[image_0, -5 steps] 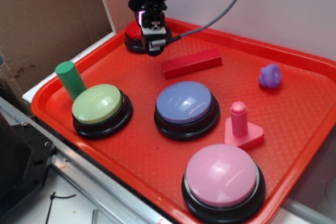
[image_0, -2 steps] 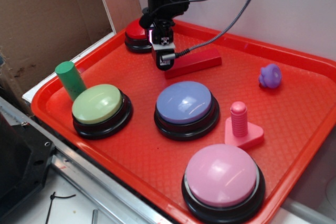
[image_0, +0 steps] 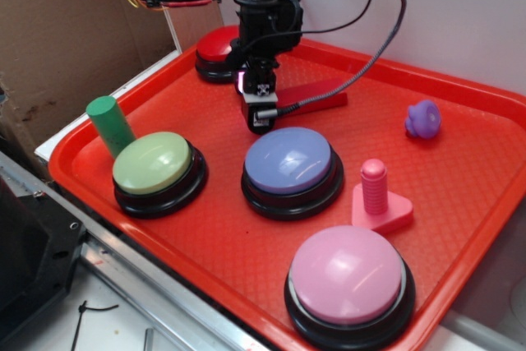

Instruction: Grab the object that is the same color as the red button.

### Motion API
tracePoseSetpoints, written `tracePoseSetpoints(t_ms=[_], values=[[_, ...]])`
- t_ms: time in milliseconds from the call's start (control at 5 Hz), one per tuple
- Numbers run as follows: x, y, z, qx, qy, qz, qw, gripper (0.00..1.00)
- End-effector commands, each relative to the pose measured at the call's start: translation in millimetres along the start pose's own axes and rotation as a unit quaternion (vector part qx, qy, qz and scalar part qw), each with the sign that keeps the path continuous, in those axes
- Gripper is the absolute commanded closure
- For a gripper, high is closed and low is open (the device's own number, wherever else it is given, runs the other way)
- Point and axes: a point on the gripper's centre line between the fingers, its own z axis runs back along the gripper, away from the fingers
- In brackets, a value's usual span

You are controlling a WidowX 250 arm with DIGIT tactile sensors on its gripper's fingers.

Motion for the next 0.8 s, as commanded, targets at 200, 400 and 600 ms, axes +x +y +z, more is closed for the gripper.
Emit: tracePoseSetpoints(t_ms=[200,400,600], values=[[-3,-5,13,0.013,-0.032,0.052,0.998,1.00],[-34,-8,57,-0.007,-0.055,0.168,0.984,1.00],[-70,-37,98,-0.082,-0.114,0.276,0.951,1.00]])
